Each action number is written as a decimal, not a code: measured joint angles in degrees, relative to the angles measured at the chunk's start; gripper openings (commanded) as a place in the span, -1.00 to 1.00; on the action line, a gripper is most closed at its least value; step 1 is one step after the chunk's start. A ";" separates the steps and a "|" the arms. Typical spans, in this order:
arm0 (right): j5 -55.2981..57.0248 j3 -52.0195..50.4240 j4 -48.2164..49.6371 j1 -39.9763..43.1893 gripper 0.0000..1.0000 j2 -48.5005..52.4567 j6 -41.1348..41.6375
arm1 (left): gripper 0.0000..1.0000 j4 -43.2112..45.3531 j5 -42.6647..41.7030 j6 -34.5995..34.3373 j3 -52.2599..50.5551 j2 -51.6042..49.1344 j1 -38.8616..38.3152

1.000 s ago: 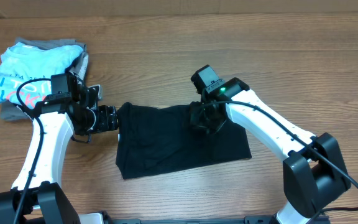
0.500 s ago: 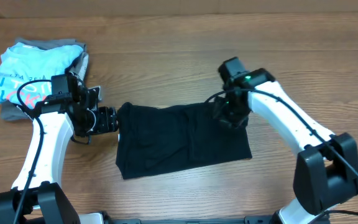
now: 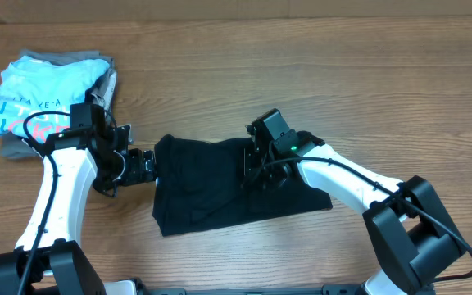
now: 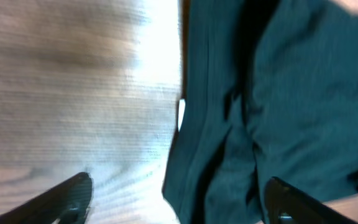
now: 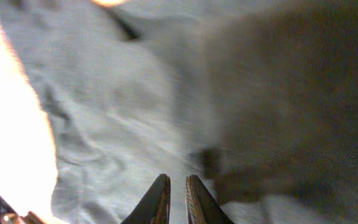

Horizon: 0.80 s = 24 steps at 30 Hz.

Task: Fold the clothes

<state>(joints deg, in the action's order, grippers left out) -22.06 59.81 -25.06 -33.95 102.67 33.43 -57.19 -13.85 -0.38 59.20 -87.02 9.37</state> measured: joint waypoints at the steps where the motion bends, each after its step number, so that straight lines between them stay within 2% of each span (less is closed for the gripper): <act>1: -0.24 0.24 -0.24 0.17 -0.72 -0.28 -1.16 | 0.90 1.66 0.42 -0.37 -0.09 0.00 0.00; 9: -0.37 5.16 -17.94 5.84 -0.66 -8.96 -9.99 | 0.92 16.11 -3.52 -1.77 -9.62 0.00 0.00; 12: -0.11 5.75 -23.61 8.57 -0.66 -11.15 -12.46 | 0.86 21.75 -4.37 -2.51 -13.38 -0.50 0.00; 16: 0.00 5.75 -26.12 9.97 -0.66 -11.10 -14.67 | 0.75 26.64 -7.48 -2.19 -14.32 -4.98 0.00; 19: 0.00 5.75 -26.60 9.97 -0.67 -11.10 -15.45 | 0.67 30.99 -13.18 -1.95 -12.59 -8.46 -0.33; 24: 0.00 5.75 -27.43 9.97 -0.67 -11.10 -15.67 | 0.61 31.78 -18.80 -0.31 -11.50 -11.30 -1.16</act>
<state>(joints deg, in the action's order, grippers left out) -22.06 65.56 -52.49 -23.99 91.57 17.76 -25.41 -32.64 -0.69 47.70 -98.32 8.21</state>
